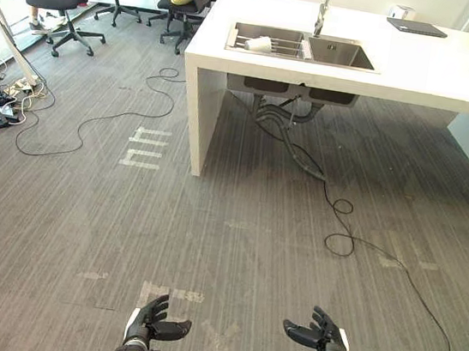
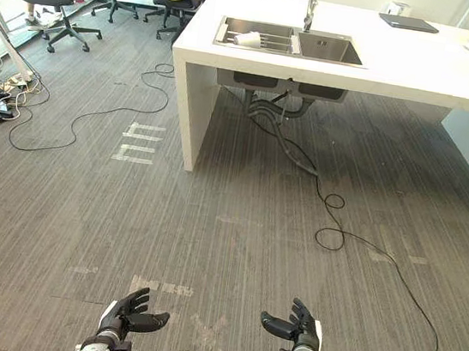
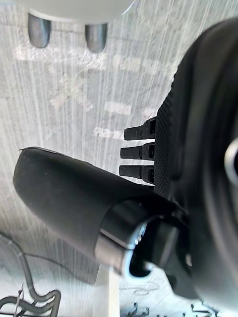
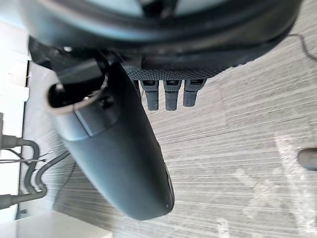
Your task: Walk over to the sink, pick up the cup, carry it to the dishwasher, place the cup inside the dishwasher, then close the dishwasher door
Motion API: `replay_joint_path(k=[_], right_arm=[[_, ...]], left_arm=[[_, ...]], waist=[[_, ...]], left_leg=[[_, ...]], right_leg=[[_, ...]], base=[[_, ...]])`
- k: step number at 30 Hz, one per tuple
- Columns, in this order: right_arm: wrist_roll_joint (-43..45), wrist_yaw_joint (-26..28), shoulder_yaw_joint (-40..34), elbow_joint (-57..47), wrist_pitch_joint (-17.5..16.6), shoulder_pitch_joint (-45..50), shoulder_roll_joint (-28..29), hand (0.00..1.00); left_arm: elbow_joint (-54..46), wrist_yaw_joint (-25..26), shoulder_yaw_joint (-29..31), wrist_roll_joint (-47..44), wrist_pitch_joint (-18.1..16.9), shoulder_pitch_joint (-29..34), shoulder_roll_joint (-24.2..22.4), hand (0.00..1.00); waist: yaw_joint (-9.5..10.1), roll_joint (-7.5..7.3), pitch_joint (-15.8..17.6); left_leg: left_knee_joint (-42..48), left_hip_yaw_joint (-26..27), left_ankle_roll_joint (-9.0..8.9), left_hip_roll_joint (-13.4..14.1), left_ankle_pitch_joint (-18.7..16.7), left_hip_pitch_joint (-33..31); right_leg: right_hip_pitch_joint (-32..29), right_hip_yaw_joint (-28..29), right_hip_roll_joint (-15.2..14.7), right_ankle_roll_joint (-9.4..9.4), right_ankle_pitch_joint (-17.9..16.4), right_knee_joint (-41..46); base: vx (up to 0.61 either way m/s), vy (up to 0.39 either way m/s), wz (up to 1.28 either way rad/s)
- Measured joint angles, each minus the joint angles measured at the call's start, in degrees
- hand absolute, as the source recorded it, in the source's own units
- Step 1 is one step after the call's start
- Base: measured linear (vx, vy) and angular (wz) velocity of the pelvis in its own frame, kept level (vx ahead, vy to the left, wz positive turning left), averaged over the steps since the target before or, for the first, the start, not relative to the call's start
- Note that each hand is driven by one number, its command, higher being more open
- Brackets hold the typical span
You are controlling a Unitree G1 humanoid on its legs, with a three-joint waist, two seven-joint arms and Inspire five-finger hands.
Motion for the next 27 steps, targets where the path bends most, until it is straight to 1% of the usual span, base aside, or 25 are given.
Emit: replay_joint_path(k=[4, 8, 12, 19, 22, 24, 27], right_arm=[[0.4, 0.0, -0.1, 0.1, 0.0, 0.0, -0.1, 0.9], [0.5, 0.2, -0.4, 0.1, 0.0, -0.4, -0.3, 0.9], [0.5, 0.2, -1.2, 0.2, 0.0, -1.2, -0.4, 0.9], [0.8, 0.3, -1.2, 0.2, 0.0, -1.3, -0.5, 0.9], [2.3, 0.2, -1.2, 0.1, 0.0, -1.3, -0.5, 0.9], [2.6, 0.2, -1.2, 0.1, 0.0, -1.3, -0.5, 0.9], [2.6, 0.2, -1.0, -1.2, 0.0, -1.3, -0.5, 0.9]], left_arm=[[1.7, 0.0, 2.8, -2.0, 0.0, -0.2, 0.0, 0.9], [1.7, 0.0, 3.8, -3.9, 0.0, -0.2, 0.0, 0.9], [1.7, 0.0, 4.9, -4.5, 0.0, -0.2, -0.2, 0.9], [1.3, 0.0, 5.3, -4.5, -0.1, -0.3, -0.2, 0.9], [0.7, 0.0, 5.3, -5.3, -0.1, -0.1, -0.6, 0.9], [0.1, 0.0, 5.3, -6.0, -0.1, 0.0, -0.8, 0.9], [-2.9, 0.0, 5.2, -6.9, -0.1, 0.1, -1.0, 0.9]], waist=[[-0.38, 0.02, 0.0], [-0.43, 0.11, -0.1], [-0.91, 0.15, -0.1], [-0.89, 0.36, 0.0], [-0.87, 0.87, 0.0], [-0.88, 1.18, -0.2], [-0.85, 1.22, -0.2]], left_leg=[[-0.1, 0.0, -0.01, 0.0, 0.0, 0.3], [-0.4, -0.1, -0.11, 0.0, 0.1, 0.3], [-0.5, 0.0, -0.11, 0.0, 0.1, 0.3], [-1.1, 0.2, -0.22, 0.0, 0.4, 0.2], [-1.3, 0.8, -0.23, 0.0, 0.4, 0.2], [-1.5, 1.2, -0.24, 0.0, 0.4, 0.2], [-1.5, 1.8, -0.3, 0.1, 0.3, -0.4]], right_leg=[[0.7, -0.4, 0.1, 0.01, 0.2, -0.9], [0.8, -0.4, 0.2, 0.08, 0.4, -1.5], [0.8, -0.3, 0.2, 0.2, 0.6, -1.7], [0.8, 0.1, 0.3, 0.14, 1.1, -2.5], [0.5, 0.7, 0.3, 0.07, 1.1, -2.5], [0.4, 1.1, 0.3, 0.05, 1.1, -2.5], [-0.5, 1.7, 0.4, -0.01, 1.2, -2.4]], base=[[0.0, -0.005, 0.02], [0.0, -0.002, 0.01], [0.0, 0.0, 0.0], [0.0, -0.001, -0.01], [-0.01, 0.001, -0.09], [-0.01, 0.004, -0.1], [-0.01, 0.003, -0.09]])
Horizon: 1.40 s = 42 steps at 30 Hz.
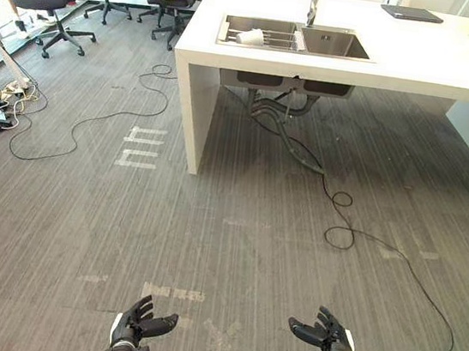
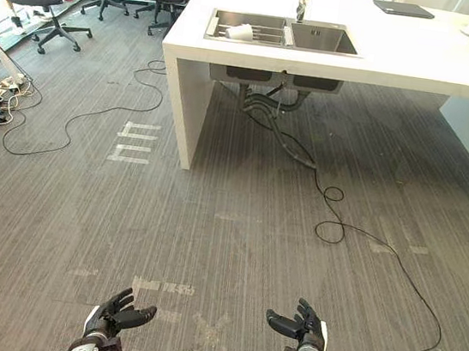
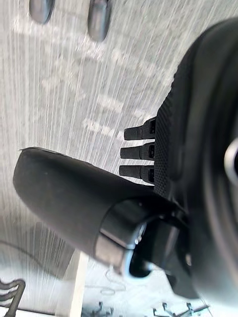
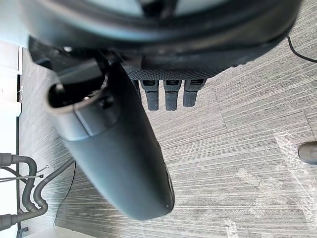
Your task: Walk over to the sink, pick up the cup, carry it to the dishwasher, place the cup inside the dishwasher, then close the dishwasher door
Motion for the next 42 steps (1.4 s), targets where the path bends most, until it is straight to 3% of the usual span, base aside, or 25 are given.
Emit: replay_joint_path(k=[3, 8, 10, 12, 17, 18, 20, 22, 23, 24, 25, 26, 28, 30, 33, 35, 37, 39, 40, 41, 42], right_arm=[[0.0, -0.1, 0.0, -0.9, 0.0, -0.2, 0.0, 0.9], [0.0, -0.6, 0.1, -2.6, 0.0, -2.3, -0.6, 0.9], [0.0, -0.9, 0.2, -3.7, 0.0, -2.9, -0.9, 0.9], [0.0, -1.2, 0.3, -4.1, 0.0, -3.5, -1.1, 0.9], [-0.4, -1.4, 1.7, -5.8, 0.2, -3.6, -1.2, 0.9], [-0.6, -1.4, 1.6, -6.2, 0.2, -3.3, -1.4, 0.9], [-0.6, -1.4, 1.7, -6.2, 0.2, -3.7, -2.1, 0.9], [-0.6, -1.4, 1.9, -6.2, 0.3, -4.4, -3.3, 0.9], [-0.7, -1.5, 2.4, -6.3, 0.3, -4.5, -3.9, 0.9], [-0.7, -1.6, 2.9, -6.7, 0.3, -4.1, -4.0, 0.9], [-1.1, -1.8, 3.5, -7.5, 0.2, -3.0, -4.3, 0.9], [-1.2, -1.8, 3.5, -7.4, 0.4, -3.4, -5.0, 0.9], [-1.2, -1.9, 3.6, -8.3, 0.4, -3.4, -4.9, 0.9], [-1.1, -2.0, 3.9, -8.4, 0.4, -2.5, -4.5, 0.9], [-0.2, -2.5, 4.0, -8.8, -0.6, -2.2, -3.7, 0.9], [0.1, -2.8, 3.5, -9.0, -0.9, -2.7, -3.7, 0.9], [0.1, -3.0, 3.5, -8.8, -0.8, -3.0, -3.6, 0.9], [0.1, -3.1, 2.6, -8.4, -0.7, -2.8, -3.2, 0.9], [0.1, -3.1, 1.3, -8.4, -0.7, -2.6, -3.1, 0.9], [0.1, -3.2, 1.0, -8.3, -0.7, -2.4, -3.2, 0.9], [0.1, -3.5, 1.0, -7.7, -0.5, -2.0, -3.3, 0.9]], left_arm=[[-1.3, 0.1, 0.0, 0.0, -0.1, 0.1, 0.0, 0.9], [-5.7, 0.2, 0.0, 0.0, -0.1, 0.9, -0.2, 0.9], [-7.5, 0.2, -0.1, 0.0, -0.1, 0.9, -0.4, 0.9], [-9.9, 0.3, -0.3, 0.0, -0.4, 0.7, -0.4, 0.9], [-11.6, 0.6, -2.2, 0.0, -0.4, -0.3, 0.3, 0.9], [-11.8, 0.8, -2.7, 0.0, -0.4, -0.3, 0.5, 0.9], [-11.8, 1.2, -2.7, 0.0, -0.4, -0.8, 0.3, 0.9], [-11.8, 1.5, -2.6, 0.0, -0.5, -2.0, -0.2, 0.9], [-11.9, 1.5, -2.6, 0.0, -0.5, -2.4, 0.1, 0.9], [-11.9, 1.6, -2.6, 0.0, -0.6, -2.3, 0.5, 0.9], [-11.5, 1.6, -2.5, 0.0, -0.6, -2.2, 1.0, 0.9], [-11.2, 1.9, -2.4, 0.0, -0.5, -2.3, 0.1, 0.9], [-11.5, 1.8, -2.6, 0.0, -0.7, -2.6, -1.0, 0.9], [-11.5, 1.4, -2.6, 0.0, -0.7, -2.6, -1.9, 0.9], [-11.5, 1.1, -2.7, 0.0, -0.7, -2.0, -2.3, 0.9], [-11.7, 1.1, -2.7, -0.1, -0.7, -2.2, -2.3, 0.9], [-11.8, 1.2, -2.7, -0.1, -0.7, -2.4, -2.1, 0.9], [-11.9, 1.3, -2.7, -0.1, -0.6, -2.5, -2.4, 0.9], [-12.0, 1.3, -2.7, -0.1, -0.6, -2.6, -3.0, 0.9], [-12.0, 1.3, -2.8, -0.1, -0.6, -2.6, -3.2, 0.9], [-12.0, 1.4, -2.7, -0.1, -0.6, -2.2, -3.3, 0.9]], waist=[[0.15, 0.03, 0.0], [1.46, 0.66, 0.8], [1.4, 1.17, 1.6], [1.47, 1.02, 2.2], [0.94, 0.66, 4.5], [0.83, 0.43, 4.7], [0.16, 0.84, 5.0], [-0.28, 2.47, 6.0], [-0.25, 2.84, 6.2], [-0.26, 2.29, 6.0], [-0.33, 1.06, 5.8], [-0.38, 2.63, 5.4], [-0.92, 3.47, 5.2], [-0.75, 3.66, 5.6], [0.17, 2.61, 6.5], [0.92, 2.5, 6.6], [1.52, 1.71, 7.2], [1.47, 0.8, 7.9], [1.54, 1.28, 7.7], [1.52, 2.2, 7.4], [1.77, 3.17, 7.0]], left_leg=[[0.7, 1.0, -0.13, 0.2, -1.0, -0.5], [7.7, 4.7, 0.76, 1.5, -5.7, -4.5], [10.1, 5.1, 0.92, 1.8, -7.6, -5.4], [12.7, 5.7, 1.69, 1.5, -9.4, -6.2], [13.3, 4.6, 3.47, 0.4, -12.4, -3.1], [13.3, 4.0, 3.41, 0.0, -13.4, -2.0], [13.0, 2.9, 3.12, 0.4, -13.9, -0.5], [12.5, 1.7, 2.16, 2.8, -14.4, 0.5], [12.3, 1.3, 0.53, 4.0, -15.0, 1.4], [12.2, 1.1, -0.4, 4.0, -15.5, 2.3], [12.2, 0.7, -2.33, 3.6, -17.5, 4.8], [13.4, 0.3, -2.71, 5.4, -17.9, 4.9], [25.1, -0.8, -3.71, 8.0, -17.0, 0.1], [47.5, -1.5, -4.53, 12.0, -11.7, -7.7], [62.6, 2.5, -3.02, 16.4, -12.6, -15.0], [60.5, 3.0, -2.92, 16.3, -12.7, -20.0], [52.7, 3.0, -2.56, 14.1, -13.3, -22.8], [37.9, 2.9, -3.41, 9.7, -12.6, -23.8], [27.7, 2.5, -3.4, 7.8, -8.8, -23.8], [23.3, 1.8, -3.09, 7.4, -5.8, -23.8], [21.9, 0.5, 0.61, 7.3, 1.3, -23.4]], right_leg=[[-0.5, 0.8, 0.2, 0.02, 0.0, 0.1], [-3.6, 4.2, 0.9, 0.08, -1.1, 2.6], [-5.5, 4.9, 0.8, 0.31, -3.6, 6.8], [-10.1, 4.9, -0.1, 2.14, -9.0, 17.4], [-19.5, -0.2, -3.6, 2.7, -13.3, 41.2], [-20.9, -1.3, -5.0, 2.24, -15.4, 43.1], [-23.2, -3.1, -5.8, 1.97, -16.1, 40.8], [-26.1, -4.8, -4.3, 1.72, -15.3, 35.1], [-26.9, -4.9, -2.8, 1.7, -10.7, 27.2], [-26.6, -4.1, -2.8, 1.32, -5.8, 22.4], [-26.0, -4.3, -3.8, -6.46, 2.2, 21.3], [-26.0, -4.8, -2.5, -5.95, 0.4, 23.0], [-23.3, -6.3, -0.8, -7.54, -2.1, 21.0], [-14.7, -7.2, 1.9, -9.27, -2.3, 14.7], [-4.1, -5.3, 3.3, -10.64, -2.8, 8.0], [-1.4, -3.8, 3.1, -10.76, -2.9, 5.5], [1.0, -2.7, 1.9, -10.84, -3.4, 3.9], [3.6, -2.5, -0.5, -9.03, -4.8, 3.2], [4.5, -2.5, -1.0, -7.13, -6.0, 2.9], [5.1, -2.5, -0.8, -5.84, -6.8, 3.0], [6.1, -1.8, -0.4, -4.03, -9.0, 3.8]], base=[[0.0, 0.006, -0.18], [0.05, 0.015, -0.37], [0.08, 0.037, -0.2], [0.08, 0.043, -0.06], [0.13, 0.045, 0.08], [0.23, 0.013, 0.26], [0.27, -0.018, 0.28], [0.34, -0.085, 0.34], [0.38, -0.112, 0.27], [0.45, -0.145, 0.26], [0.49, -0.184, 0.14], [0.56, -0.235, 0.19], [0.43, -0.216, 0.22], [0.46, -0.205, 0.16], [0.46, -0.154, -0.2], [0.37, -0.023, -0.37], [0.26, 0.066, -0.22], [0.33, 0.143, -0.04], [0.34, 0.171, 0.0], [0.37, 0.217, -0.08], [0.4, 0.247, -0.01]])
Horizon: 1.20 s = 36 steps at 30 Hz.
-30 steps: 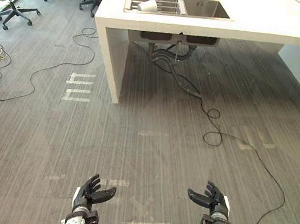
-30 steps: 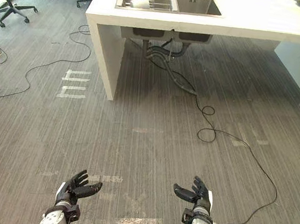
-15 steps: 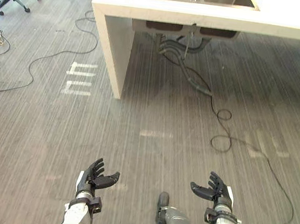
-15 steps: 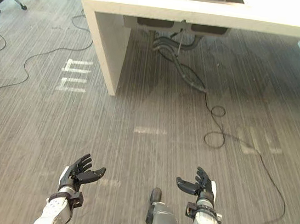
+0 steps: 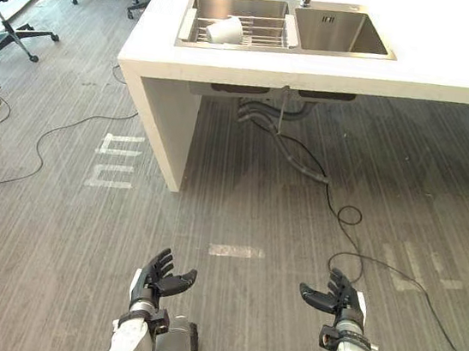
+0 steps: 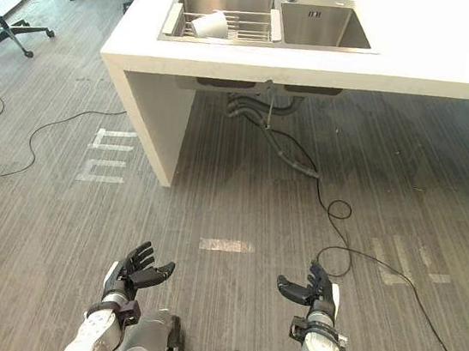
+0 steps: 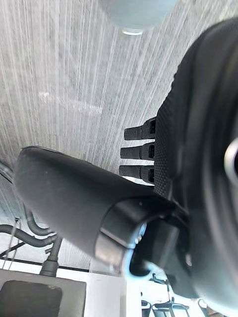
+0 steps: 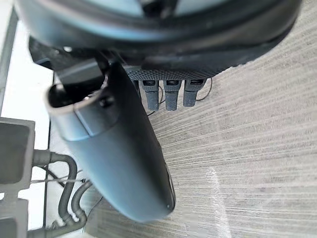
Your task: Walk over to the sink, pick up the cup, carry it to the dishwasher, place the cup inside the dishwasher, then close the dishwasher door
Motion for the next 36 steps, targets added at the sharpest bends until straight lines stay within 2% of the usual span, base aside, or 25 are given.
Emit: replay_joint_path(k=[2, 4, 5, 7, 8, 9, 10, 12, 14, 15, 16, 17, 18, 20, 22, 24, 26, 27, 29, 31, 32, 33, 34, 35, 36], right_arm=[[-0.1, -0.2, 0.4, 0.8, 0.4, 0.1, 1.1, 0.9], [-0.1, -0.1, 0.4, 1.6, 0.4, -0.4, 1.2, 0.9], [-0.1, 0.1, 0.5, 1.9, 0.4, -0.2, 1.3, 0.9], [-0.2, 0.5, 2.0, 3.1, 0.5, -0.2, 1.5, 0.9], [-0.6, 0.9, 3.0, 3.8, 0.5, 0.0, 1.6, 0.9], [-0.7, 1.0, 3.2, 4.0, 0.5, -0.1, 1.7, 0.9], [-0.8, 1.1, 4.0, 3.9, 0.6, -0.3, 1.7, 0.9], [-1.2, 1.5, 4.3, 4.2, 0.6, -0.7, 1.5, 0.9], [-1.2, 1.7, 4.6, 4.5, 0.6, -0.6, 1.3, 0.9], [-1.2, 1.6, 4.7, 4.7, 0.6, -0.5, 1.2, 0.9], [-1.2, 1.6, 4.7, 4.7, 0.6, -0.4, 1.2, 0.9], [-1.3, 1.6, 4.7, 5.3, 0.5, 0.0, 0.1, 0.9], [-1.3, 1.6, 4.7, 5.9, 0.6, -0.1, -1.0, 0.9], [-1.3, 1.6, 4.5, 5.8, 0.6, -1.0, -1.9, 0.9], [-1.3, 1.6, 3.8, 5.7, 0.6, -0.6, -1.8, 0.9], [-1.2, 1.5, 3.8, 5.5, 0.5, 1.3, -1.6, 0.9], [-1.2, 1.6, 4.7, 4.6, 0.2, 2.9, -1.5, 0.9], [-1.2, 1.6, 4.9, 4.5, 0.1, 2.9, -1.3, 0.9], [-1.2, 1.2, 4.8, 4.3, -0.2, 2.2, -0.8, 0.9], [-1.2, 1.2, 4.8, 4.3, -0.3, 2.0, -0.7, 0.9], [-1.2, 1.2, 4.8, 4.3, -0.3, 2.1, -0.8, 0.9], [-1.2, 1.3, 4.7, 4.5, -0.3, 2.1, -0.9, 0.9], [-1.2, 1.3, 4.7, 4.6, -0.3, 2.1, -1.3, 0.9], [-1.2, 1.4, 4.8, 4.8, -0.3, 2.1, -2.2, 0.9], [-1.2, 1.6, 5.2, 6.2, 0.0, 1.6, -1.8, 0.9]], left_arm=[[0.1, 0.2, 0.0, 0.0, 0.1, -0.3, 1.1, 0.9], [0.1, 0.2, -0.3, 0.1, 0.3, 0.0, 1.0, 0.9], [0.1, 0.2, -1.0, 0.1, 0.3, 0.5, 1.3, 0.9], [0.1, 0.2, -2.0, 0.1, 0.4, 1.9, 2.6, 0.9], [0.1, 0.3, -2.2, 0.2, 0.5, 2.1, 3.2, 0.9], [0.0, 0.4, -2.2, 0.1, 0.5, 2.0, 3.4, 0.9], [-0.3, 0.8, -2.1, 0.1, 0.5, 1.6, 4.0, 0.9], [-0.4, 1.2, -2.0, 0.2, 0.4, 0.6, 4.3, 0.9], [-0.5, 1.3, -1.6, 0.2, 0.4, 0.1, 4.2, 0.9], [-1.1, 1.5, -1.1, 0.3, 0.4, 0.2, 4.3, 0.9], [-1.4, 1.5, -1.1, 0.3, 0.4, 0.2, 4.4, 0.9], [-2.2, 1.6, -1.2, 0.4, 0.5, 0.2, 3.5, 0.9], [-4.3, 1.7, -1.1, 0.6, 0.5, 0.9, 2.3, 0.9], [-8.8, 2.0, -1.2, 1.4, 0.5, 1.4, 1.4, 0.9], [-13.7, 2.0, -1.4, 1.4, 0.4, 1.5, 0.4, 0.9], [-19.2, 2.1, -2.5, 1.4, -0.3, 1.6, -0.1, 0.9], [-25.4, 2.5, -3.8, 1.3, -1.4, 1.9, -0.3, 0.9], [-26.8, 2.7, -3.9, 1.3, -1.8, 1.9, -0.2, 0.9], [-32.1, 2.7, -4.7, 1.3, -2.8, 1.9, 0.1, 0.9], [-34.9, 2.6, -5.3, 1.3, -3.5, 1.9, 0.2, 0.9], [-37.0, 2.5, -6.4, 1.3, -4.0, 1.9, 0.3, 0.9], [-37.7, 2.5, -6.8, 1.3, -4.2, 1.9, 0.3, 0.9], [-38.8, 2.4, -7.3, 1.3, -4.5, 1.9, 0.2, 0.9], [-40.6, 2.3, -8.2, 1.2, -4.6, 1.9, -0.1, 0.9], [-41.2, 2.0, -8.7, 1.2, -5.2, 1.7, 0.5, 0.9]], waist=[[0.35, -2.4, -0.2], [0.77, -2.64, -0.3], [0.8, -2.65, -0.3], [0.84, -2.77, -0.3], [0.32, -2.94, -0.4], [0.19, -3.16, -0.6], [-0.11, -3.3, -0.9], [-0.49, -2.9, -0.8], [-0.52, -2.62, -0.7], [-0.53, -2.86, -0.8], [-0.56, -3.04, -0.8], [-1.1, -2.08, -1.1], [-0.48, -0.89, -1.9], [-0.67, 0.18, -2.1], [-1.06, 0.51, -2.1], [-1.09, 0.7, -1.8], [-0.5, 1.13, -1.5], [-0.21, 0.88, -1.3], [-0.12, 1.16, -1.4], [0.06, 0.97, -1.2], [0.17, 0.92, -1.2], [0.16, 0.95, -1.2], [0.16, 1.14, -1.3], [0.27, 2.41, -1.4], [1.07, 1.58, -1.3]], left_leg=[[2.8, 1.6, 0.44, -2.3, -4.8, 0.5], [4.2, 3.1, 1.58, -3.4, -8.3, 2.0], [3.9, 3.7, 1.93, -4.0, -9.5, 4.0], [3.5, 5.2, 2.93, -4.5, -12.4, 9.5], [3.1, 5.2, 3.25, -4.7, -13.5, 12.1], [2.4, 5.2, 3.26, -4.9, -13.7, 13.2], [0.3, 5.0, 3.22, -5.1, -13.7, 15.1], [-2.0, 4.1, 3.07, -4.1, -13.7, 18.0], [-2.6, 3.7, 2.62, -2.2, -13.7, 20.0], [-3.0, 3.0, 0.42, -1.2, -14.2, 21.6], [-3.1, 2.8, 0.06, -1.2, -14.4, 21.9], [-3.1, 1.0, -1.98, -0.3, -15.6, 23.0], [-3.7, 0.5, -2.59, 1.0, -15.4, 23.1], [-4.8, -0.9, -3.62, 2.0, -14.1, 23.1], [-2.8, -3.3, -4.42, 2.6, -12.7, 22.7], [6.2, -5.5, -4.91, 3.3, -12.1, 20.5], [21.8, -4.5, -5.51, 5.3, -7.4, 14.5], [25.1, -3.9, -5.32, 5.9, -6.9, 12.9], [29.5, -1.6, -3.92, 6.8, -12.0, 7.8], [26.9, -0.5, -3.55, 6.0, -14.6, 5.9], [20.0, -0.1, -3.5, 3.8, -15.3, 4.9], [16.3, 0.0, -3.48, 2.8, -15.1, 4.8], [8.9, 0.2, -3.48, 1.3, -13.3, 4.8], [-1.3, -0.2, -2.18, 0.8, -4.6, 5.5], [-2.2, 1.4, -0.79, -0.3, -3.9, 7.4]], right_leg=[[-1.4, 1.3, -3.6, 3.86, -4.8, 6.7], [-4.9, 3.8, -5.8, 6.72, -7.4, 16.6], [-6.4, 4.9, -6.7, 7.12, -7.5, 22.8], [-10.9, 6.1, -8.7, 12.94, -5.7, 38.8], [-13.3, 4.9, -9.9, 12.31, -6.1, 45.2], [-14.9, 3.8, -10.5, 11.47, -6.5, 47.4], [-18.2, 1.6, -11.2, 9.56, -7.7, 48.6], [-22.5, -0.6, -9.9, 7.56, -8.8, 42.9], [-25.2, -0.8, -7.5, 7.23, -8.2, 33.7], [-26.1, -0.5, -5.9, 7.03, -2.6, 22.6], [-26.2, -0.4, -5.8, 6.68, 0.2, 20.9], [-25.2, -0.4, -4.9, 6.39, 8.8, 18.7], [-24.8, -0.6, -3.5, 5.45, 8.6, 17.9], [-24.4, -1.3, -2.5, 4.69, 8.1, 16.9], [-21.2, -3.2, -2.3, 4.28, 7.7, 14.4], [-15.7, -5.5, -1.7, 4.42, 7.4, 10.5], [-9.6, -6.7, -0.8, 4.37, 7.4, 5.4], [-8.4, -6.7, -0.6, 4.21, 7.3, 4.1], [-6.1, -6.8, -0.7, 3.37, 6.7, 1.4], [-4.9, -6.6, -1.4, 3.74, 6.5, 0.5], [-4.0, -6.5, -2.4, 4.9, 5.7, 0.5], [-3.8, -6.4, -2.9, 5.41, 5.2, 0.7], [-3.8, -6.3, -3.6, 6.36, 4.1, 1.6], [-4.3, -5.7, -3.4, 7.79, 2.1, 4.1], [-4.5, -3.0, -4.4, 8.41, 0.8, 6.3]], base=[[0.46, 0.253, -0.09], [0.38, 0.213, -0.25], [0.45, 0.256, -0.33], [0.43, 0.181, -0.29], [0.38, 0.091, -0.09], [0.29, 0.044, 0.06], [0.36, 0.022, 0.1], [0.39, -0.046, 0.14], [0.4, -0.136, 0.14], [0.26, -0.114, 0.17], [0.38, -0.166, 0.36], [0.39, -0.154, 0.19], [0.46, -0.189, 0.1], [0.31, -0.166, 0.06], [0.23, -0.163, 0.5], [0.16, -0.103, 0.59], [0.15, -0.085, 0.35], [0.18, -0.05, 0.15], [0.18, 0.005, 0.08], [0.15, 0.074, -0.03], [0.17, 0.135, -0.04], [0.18, 0.158, -0.03], [0.17, 0.153, -0.04], [0.23, 0.185, -0.19], [0.29, 0.202, -0.17]])
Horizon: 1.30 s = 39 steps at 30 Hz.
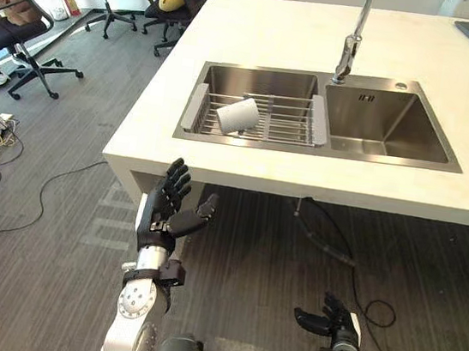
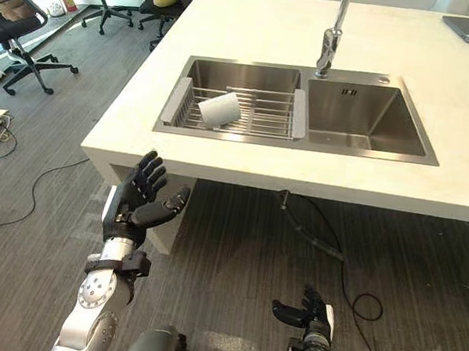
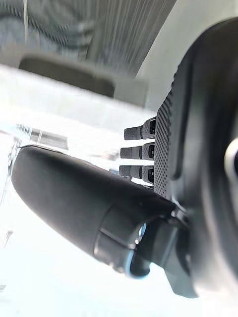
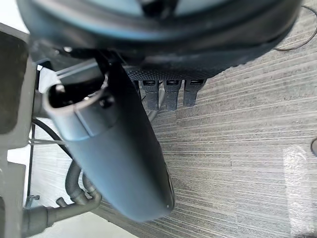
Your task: Walk over to the sink, pick up the cup, carry it to the dishwasher, place the cup inside the dishwasher, then close the dishwasher door
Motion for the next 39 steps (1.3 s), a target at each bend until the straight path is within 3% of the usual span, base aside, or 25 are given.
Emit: replay_joint_path(k=[2, 4, 5, 6, 7, 8, 9, 11, 12, 14, 15, 16, 17, 18, 19, 20, 22, 25, 27, 29, 31, 32, 33, 35, 39], right_arm=[[-0.1, 0.4, 0.7, 0.1, -0.1, 0.4, 0.1, 0.9], [-0.3, 0.6, 0.7, 0.7, -0.1, 0.2, 0.0, 0.9], [-0.8, 0.8, 1.0, 1.9, -0.1, 0.0, 0.0, 0.9], [-1.4, 1.1, 1.8, 2.6, 0.0, -0.3, 0.0, 0.9], [-1.6, 1.4, 2.0, 2.8, 0.0, -0.2, 0.2, 0.9], [-1.7, 1.9, 2.2, 3.0, 0.0, -0.2, 0.7, 0.9], [-1.8, 2.2, 2.4, 3.3, 0.0, -0.1, 1.2, 0.9], [-2.0, 2.4, 2.4, 3.3, -0.1, 0.0, 1.3, 0.9], [-2.2, 2.7, 2.4, 3.3, -0.1, 0.1, 1.3, 0.9], [-2.2, 2.9, 2.4, 3.3, -0.1, 0.1, 1.3, 0.9], [-2.3, 3.1, 2.4, 3.3, -0.1, 0.1, 1.3, 0.9], [-2.3, 3.2, 2.5, 3.3, -0.2, 0.1, 1.3, 0.9], [-2.3, 3.2, 3.1, 3.3, -0.2, 0.7, 1.3, 0.9], [-2.3, 3.2, 3.6, 3.5, -0.3, 1.0, 0.9, 0.9], [-2.3, 3.2, 3.6, 4.6, -0.2, 0.5, -0.7, 0.9], [-2.3, 3.2, 3.4, 4.3, -0.2, 0.5, -1.3, 0.9], [-2.2, 3.2, 1.7, 4.1, -0.3, 0.6, -1.6, 0.9], [-2.1, 3.1, 1.7, 4.1, -0.3, 2.3, -1.6, 0.9], [-1.7, 3.2, 1.8, 4.2, -0.4, 2.8, -1.1, 0.9], [-1.7, 3.3, 1.8, 4.3, -0.8, 2.4, -1.1, 0.9], [-1.7, 3.4, 1.8, 4.3, -1.0, 2.3, -1.1, 0.9], [-1.7, 3.5, 1.8, 4.4, -1.0, 2.5, -1.4, 0.9], [-1.7, 3.7, 1.8, 4.9, -1.0, 2.4, -1.1, 0.9], [-1.7, 4.3, 1.7, 5.1, -1.2, 2.5, -0.6, 0.9], [-1.7, 4.7, 1.7, 5.6, -1.2, 2.9, 0.2, 0.9]], left_arm=[[-1.3, -0.4, -1.1, 0.0, -0.1, 0.1, 1.1, 0.9], [-1.4, -0.7, -2.2, 0.0, -0.1, 0.5, 1.6, 0.9], [-1.4, -0.8, -3.2, 0.1, 0.0, 1.0, 2.1, 0.9], [-1.5, -1.0, -4.5, 0.1, 0.0, 1.2, 2.9, 0.9], [-1.7, -1.1, -5.0, 0.1, 0.0, 1.2, 3.5, 0.9], [-2.5, -1.2, -6.1, 0.2, 0.0, 1.2, 4.5, 0.9], [-3.6, -1.3, -6.8, 0.5, 0.0, 1.2, 5.4, 0.9], [-4.8, -1.1, -7.0, 2.4, 0.1, 1.1, 5.7, 0.9], [-6.6, -1.0, -6.9, 2.7, 0.0, 1.0, 5.8, 0.9], [-8.0, -0.5, -6.7, 3.7, -0.2, 0.7, 5.8, 0.9], [-8.2, -0.5, -6.5, 3.9, -0.4, 0.5, 5.7, 0.9], [-8.2, -0.3, -5.9, 3.9, -0.6, -0.1, 5.7, 0.9], [-8.5, 0.2, -5.3, 4.0, -0.8, -0.4, 6.1, 0.9], [-8.0, 0.3, -4.9, 4.4, -1.1, -0.5, 6.0, 0.9], [-7.2, 0.6, -4.8, 4.7, -0.3, -0.3, 4.7, 0.9], [-7.2, 0.6, -4.8, 4.9, -0.3, -0.3, 4.4, 0.9], [-7.1, 0.4, -4.8, 7.2, -0.3, -1.0, 4.3, 0.9], [-6.0, 0.2, -3.9, 9.3, -0.3, -1.8, 4.8, 0.9], [-5.7, 0.3, -1.7, 10.4, -0.4, -1.8, 5.8, 0.9], [-5.9, 0.4, 0.3, 11.4, -0.4, -1.8, 6.6, 0.9], [-5.9, 0.7, 1.1, 13.1, -0.4, -1.8, 6.7, 0.9], [-6.0, 0.7, 1.2, 14.5, -0.3, -1.8, 6.6, 0.9], [-6.0, 0.7, 1.5, 15.6, -0.3, -1.9, 6.7, 0.9], [-6.1, 0.9, 2.1, 19.8, 0.2, -2.1, 7.2, 0.9], [-6.1, 0.4, 1.8, 25.7, 1.6, -2.0, 7.7, 0.9]], waist=[[-0.1, -1.72, -0.8], [0.2, -1.99, -0.9], [0.18, -1.99, -0.9], [0.05, -1.98, -0.9], [-0.05, -2.02, -0.9], [-0.62, -2.33, -1.0], [-1.52, -2.89, -1.2], [-2.27, -2.97, -1.3], [-2.98, -2.96, -1.3], [-2.97, -2.71, -1.3], [-2.99, -2.62, -1.3], [-3.11, -2.58, -1.3], [-3.15, -4.16, -2.1], [-3.44, -4.33, -2.0], [-3.6, -1.75, -2.3], [-3.35, -1.23, -2.6], [-3.72, -1.04, -2.5], [-3.64, -0.88, -2.0], [-2.68, -1.01, -1.9], [-2.43, -1.06, -1.9], [-1.66, -1.1, -1.9], [-1.54, -0.42, -2.2], [-1.41, -0.6, -2.1], [-1.63, -2.19, -1.9], [-1.67, -2.28, -1.9]], left_leg=[[-0.4, 0.1, 1.35, -2.5, -1.2, -0.1], [0.5, 0.9, 2.17, -3.9, -4.0, 0.3], [0.3, 1.5, 2.24, -4.6, -5.9, 2.1], [-0.1, 2.4, 2.66, -4.9, -6.9, 4.4], [-0.2, 2.7, 2.97, -5.0, -7.3, 5.5], [-0.9, 2.8, 3.33, -5.3, -8.2, 7.7], [-1.8, 2.5, 3.66, -5.6, -8.7, 9.9], [-3.6, 1.1, 3.73, -5.5, -8.9, 12.5], [-5.0, 0.2, 3.72, -4.8, -8.9, 14.6], [-5.4, 0.0, 3.41, -3.1, -9.0, 16.4], [-5.3, 0.0, 3.03, -2.5, -9.3, 16.9], [-4.3, -0.2, 1.06, -1.0, -10.4, 17.7], [-2.4, 0.1, -1.8, -1.1, -12.2, 17.9], [-1.2, -0.4, -2.85, -1.1, -13.6, 18.3], [0.1, -0.9, -2.88, 1.4, -14.4, 18.4], [0.3, -1.0, -2.64, 1.8, -13.5, 18.3], [0.5, -2.1, -2.67, 2.1, -10.5, 18.3], [15.4, -2.8, -5.36, 5.4, -7.0, 13.6], [23.7, -2.0, -4.78, 7.4, -9.8, 7.5], [19.1, -2.0, -3.99, 6.6, -11.1, 3.7], [9.7, -2.5, -3.84, 5.2, -9.7, 2.7], [1.7, -3.3, -3.97, 4.4, -3.8, 2.9], [1.0, -3.4, -4.44, 4.2, -3.7, 3.6], [-2.5, -2.9, -3.44, 2.0, -2.2, 4.7], [-7.1, -1.7, -2.67, 0.3, -0.7, 8.3]], right_leg=[[-0.6, 2.6, -1.9, 1.87, -1.5, 0.2], [-0.8, 4.1, -3.5, 3.03, -2.5, 2.1], [-2.0, 5.2, -4.7, 3.02, -4.0, 7.3], [-4.4, 6.5, -5.6, 4.41, -4.9, 15.2], [-6.1, 7.0, -6.0, 4.76, -4.8, 19.9], [-9.6, 7.3, -7.0, 6.9, -3.6, 29.3], [-12.7, 7.1, -7.9, 6.93, -3.4, 37.2], [-15.6, 5.1, -8.2, 3.62, -5.3, 42.3], [-18.1, 2.5, -7.9, 0.22, -7.3, 42.6], [-21.9, 0.4, -6.4, -2.59, -9.0, 39.2], [-23.2, 0.0, -5.8, -2.71, -9.0, 37.4], [-25.0, -1.1, -4.4, -2.47, -8.0, 31.1], [-25.1, -1.2, -3.8, -3.35, -1.2, 20.2], [-24.7, -1.1, -4.0, -4.69, 3.6, 19.5], [-23.4, -2.1, -2.1, -5.45, 3.4, 19.4], [-22.8, -2.1, -1.4, -6.06, 3.0, 18.5], [-20.6, -3.2, -1.0, -6.29, 2.5, 16.4], [-11.9, -6.1, 1.0, -6.71, 3.1, 8.2], [-7.3, -6.7, 2.5, -7.8, 3.7, 2.8], [-6.6, -6.4, 2.5, -7.64, 4.3, 0.9], [-6.1, -5.7, 2.4, -6.52, 5.0, 0.5], [-6.1, -5.4, 2.7, -5.51, 4.8, 1.0], [-6.2, -4.7, 2.6, -5.08, 4.6, 1.4], [-6.6, -3.6, 1.0, -4.11, 4.9, 0.7], [-4.9, -2.0, -0.1, -3.38, 5.3, -1.2]], base=[[0.29, 0.156, 0.04], [0.29, 0.141, -0.04], [0.31, 0.14, -0.26], [0.38, 0.159, -0.3], [0.34, 0.095, -0.22], [0.38, 0.05, -0.03], [0.39, 0.028, 0.05], [0.37, -0.036, 0.18], [0.34, -0.077, 0.21], [0.29, -0.117, 0.06], [0.39, -0.215, 0.01], [0.41, -0.258, 0.07], [0.43, -0.26, 0.17], [0.37, -0.214, 0.12], [0.29, -0.15, 0.0], [0.31, -0.188, -0.05], [0.26, -0.19, 0.24], [0.2, -0.168, 0.45], [0.11, -0.064, 0.06], [0.08, -0.007, -0.09], [0.15, 0.079, -0.17], [0.16, 0.118, -0.14], [0.17, 0.101, -0.09], [0.12, 0.093, 0.0], [0.06, 0.075, -0.06]])
